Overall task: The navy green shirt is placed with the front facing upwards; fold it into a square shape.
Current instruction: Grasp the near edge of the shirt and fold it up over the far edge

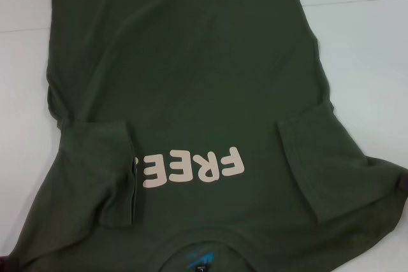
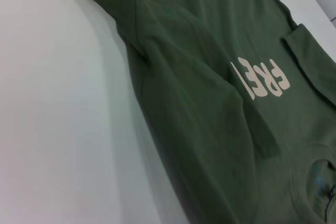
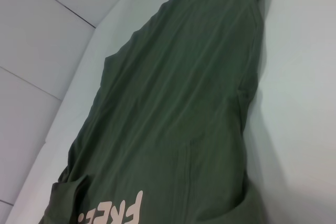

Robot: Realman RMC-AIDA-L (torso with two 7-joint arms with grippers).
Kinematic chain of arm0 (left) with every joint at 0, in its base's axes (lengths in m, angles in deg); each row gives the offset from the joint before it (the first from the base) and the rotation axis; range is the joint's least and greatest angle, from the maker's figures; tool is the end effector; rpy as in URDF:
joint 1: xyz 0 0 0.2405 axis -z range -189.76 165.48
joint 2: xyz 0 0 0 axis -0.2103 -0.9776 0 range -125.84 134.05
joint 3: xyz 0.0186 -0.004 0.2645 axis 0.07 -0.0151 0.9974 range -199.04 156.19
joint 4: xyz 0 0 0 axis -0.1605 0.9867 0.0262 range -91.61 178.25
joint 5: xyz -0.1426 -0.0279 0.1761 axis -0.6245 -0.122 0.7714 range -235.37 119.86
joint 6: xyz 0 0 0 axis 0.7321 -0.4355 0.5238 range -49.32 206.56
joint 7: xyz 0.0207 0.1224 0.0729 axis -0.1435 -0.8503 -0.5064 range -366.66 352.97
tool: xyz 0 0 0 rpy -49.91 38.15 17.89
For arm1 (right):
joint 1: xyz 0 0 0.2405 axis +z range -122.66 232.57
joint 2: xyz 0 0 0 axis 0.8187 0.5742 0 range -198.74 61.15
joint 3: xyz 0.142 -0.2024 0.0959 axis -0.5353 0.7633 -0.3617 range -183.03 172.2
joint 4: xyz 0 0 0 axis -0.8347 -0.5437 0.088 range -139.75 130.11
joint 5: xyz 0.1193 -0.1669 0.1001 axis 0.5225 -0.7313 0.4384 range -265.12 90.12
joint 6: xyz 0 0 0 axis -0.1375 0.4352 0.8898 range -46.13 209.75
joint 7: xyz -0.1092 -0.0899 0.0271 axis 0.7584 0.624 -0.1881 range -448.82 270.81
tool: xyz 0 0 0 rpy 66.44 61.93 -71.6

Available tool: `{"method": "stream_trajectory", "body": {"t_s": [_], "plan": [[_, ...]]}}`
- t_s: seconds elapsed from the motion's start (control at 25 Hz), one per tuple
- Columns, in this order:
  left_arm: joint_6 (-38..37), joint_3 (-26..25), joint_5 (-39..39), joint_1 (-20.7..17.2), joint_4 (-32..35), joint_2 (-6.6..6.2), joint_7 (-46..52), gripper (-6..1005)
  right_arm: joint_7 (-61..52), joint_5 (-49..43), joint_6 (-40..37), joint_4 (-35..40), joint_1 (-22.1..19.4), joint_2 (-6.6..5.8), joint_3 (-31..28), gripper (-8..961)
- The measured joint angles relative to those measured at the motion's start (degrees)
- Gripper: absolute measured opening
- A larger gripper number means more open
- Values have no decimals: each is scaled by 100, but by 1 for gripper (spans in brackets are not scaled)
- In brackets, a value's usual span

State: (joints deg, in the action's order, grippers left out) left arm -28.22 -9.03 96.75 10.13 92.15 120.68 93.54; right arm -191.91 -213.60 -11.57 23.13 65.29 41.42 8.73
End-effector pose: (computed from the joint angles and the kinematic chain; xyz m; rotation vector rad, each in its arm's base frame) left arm -0.3903 0.2360 0.0649 -2.5230 -1.5660 -0.2600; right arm 0.4389 0.2016 0.0671 -1.9789 1.7245 0.7943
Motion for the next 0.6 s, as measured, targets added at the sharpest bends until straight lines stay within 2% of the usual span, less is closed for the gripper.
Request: {"method": "stream_trajectory", "body": {"t_s": [0.6], "plan": [[-29, -1, -2, 6, 1, -4, -2, 28, 8, 1, -6, -1, 47, -11, -53, 12]]}}
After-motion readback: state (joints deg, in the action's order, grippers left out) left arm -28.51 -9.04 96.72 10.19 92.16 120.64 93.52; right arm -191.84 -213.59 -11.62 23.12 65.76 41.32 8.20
